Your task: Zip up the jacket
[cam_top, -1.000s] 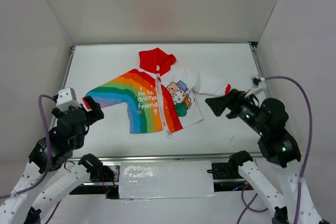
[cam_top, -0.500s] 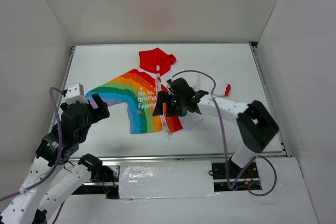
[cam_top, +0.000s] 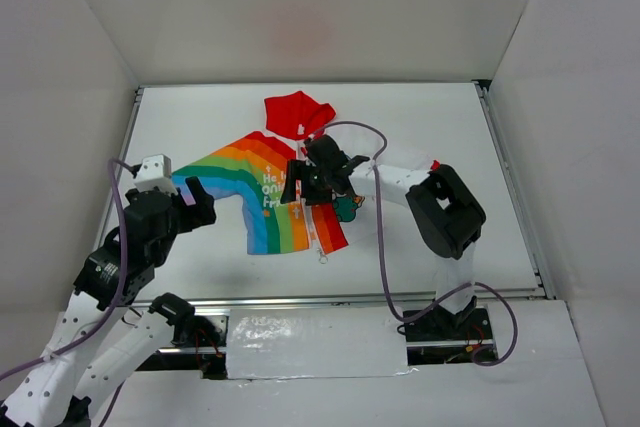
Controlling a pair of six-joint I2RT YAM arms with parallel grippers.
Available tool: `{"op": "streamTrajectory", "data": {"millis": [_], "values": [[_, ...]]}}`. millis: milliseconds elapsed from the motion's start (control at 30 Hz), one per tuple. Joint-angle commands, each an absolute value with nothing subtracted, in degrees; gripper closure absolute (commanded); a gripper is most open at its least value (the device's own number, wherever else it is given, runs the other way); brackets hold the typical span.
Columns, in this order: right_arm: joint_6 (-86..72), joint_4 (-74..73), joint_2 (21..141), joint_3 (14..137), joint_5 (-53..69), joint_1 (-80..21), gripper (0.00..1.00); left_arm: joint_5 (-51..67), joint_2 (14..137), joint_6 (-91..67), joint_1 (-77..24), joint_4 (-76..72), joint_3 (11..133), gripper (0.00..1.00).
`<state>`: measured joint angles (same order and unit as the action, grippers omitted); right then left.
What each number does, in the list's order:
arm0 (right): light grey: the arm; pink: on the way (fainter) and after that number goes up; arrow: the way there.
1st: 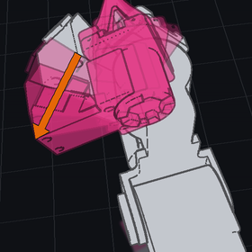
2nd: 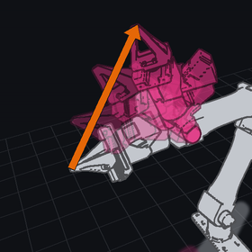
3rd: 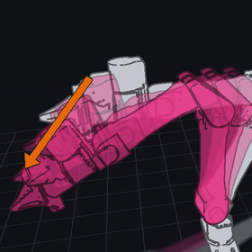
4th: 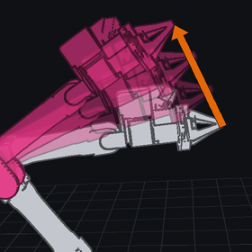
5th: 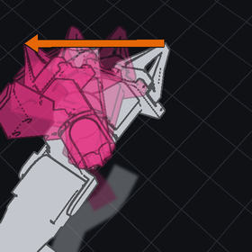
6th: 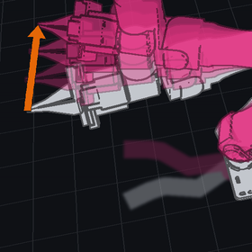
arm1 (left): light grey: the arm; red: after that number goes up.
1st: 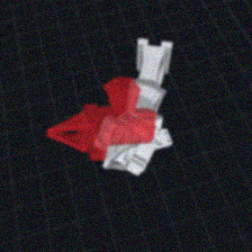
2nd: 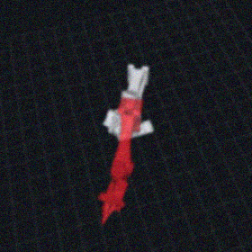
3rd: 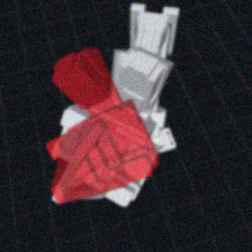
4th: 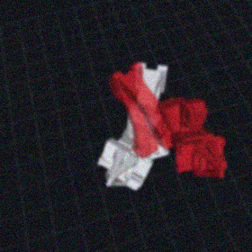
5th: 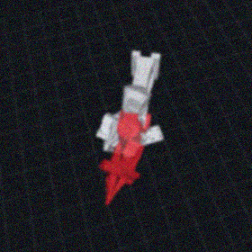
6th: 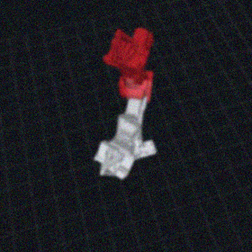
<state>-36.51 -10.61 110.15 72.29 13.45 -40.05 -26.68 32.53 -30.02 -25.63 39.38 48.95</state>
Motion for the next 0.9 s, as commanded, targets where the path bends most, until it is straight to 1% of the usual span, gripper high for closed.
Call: {"op": "streamTrajectory", "data": {"millis": [0, 200, 300, 333, 433, 567, 800, 867], "values": [[-35.2, -9.2, 112.3, 74.5, 12.7, -39.0, 0.16, -25.3, 32.3, -28.6, -25.3, 36.7, 48.9, 0.01], [-35.1, -9.1, 114.0, 74.7, 13.0, -38.9, 0.15, -24.6, 32.6, -28.2, -25.3, 36.6, 48.9, 0.01], [-35.2, -6.7, 114.1, 73.8, 16.5, -38.9, 0.16, -24.5, 32.7, -28.1, -25.2, 36.5, 48.9, 0.01], [-35.7, -5.5, 114.1, 72.6, 19.9, -38.8, 0.18, -24.5, 32.7, -28.1, -25.2, 36.5, 48.8, 0.00], [-36.9, -2.6, 114.3, 71.5, 24.8, -38.4, 0.19, -24.5, 32.7, -28.1, -25.2, 36.5, 48.8, 0.01], [-38.6, -0.3, 113.7, 70.2, 26.1, -37.8, 0.21, -24.4, 32.6, -28.1, -25.2, 36.4, 48.8, 0.01], [-42.2, 2.5, 113.1, 67.2, 28.3, -36.5, 0.36, -24.3, 32.5, -28.1, -25.2, 36.5, 48.7, 0.01], [-42.4, 3.5, 113.0, 65.6, 28.7, -36.5, 0.38, -24.3, 32.3, -28.1, -25.2, 36.4, 48.7, 0.01]]}}
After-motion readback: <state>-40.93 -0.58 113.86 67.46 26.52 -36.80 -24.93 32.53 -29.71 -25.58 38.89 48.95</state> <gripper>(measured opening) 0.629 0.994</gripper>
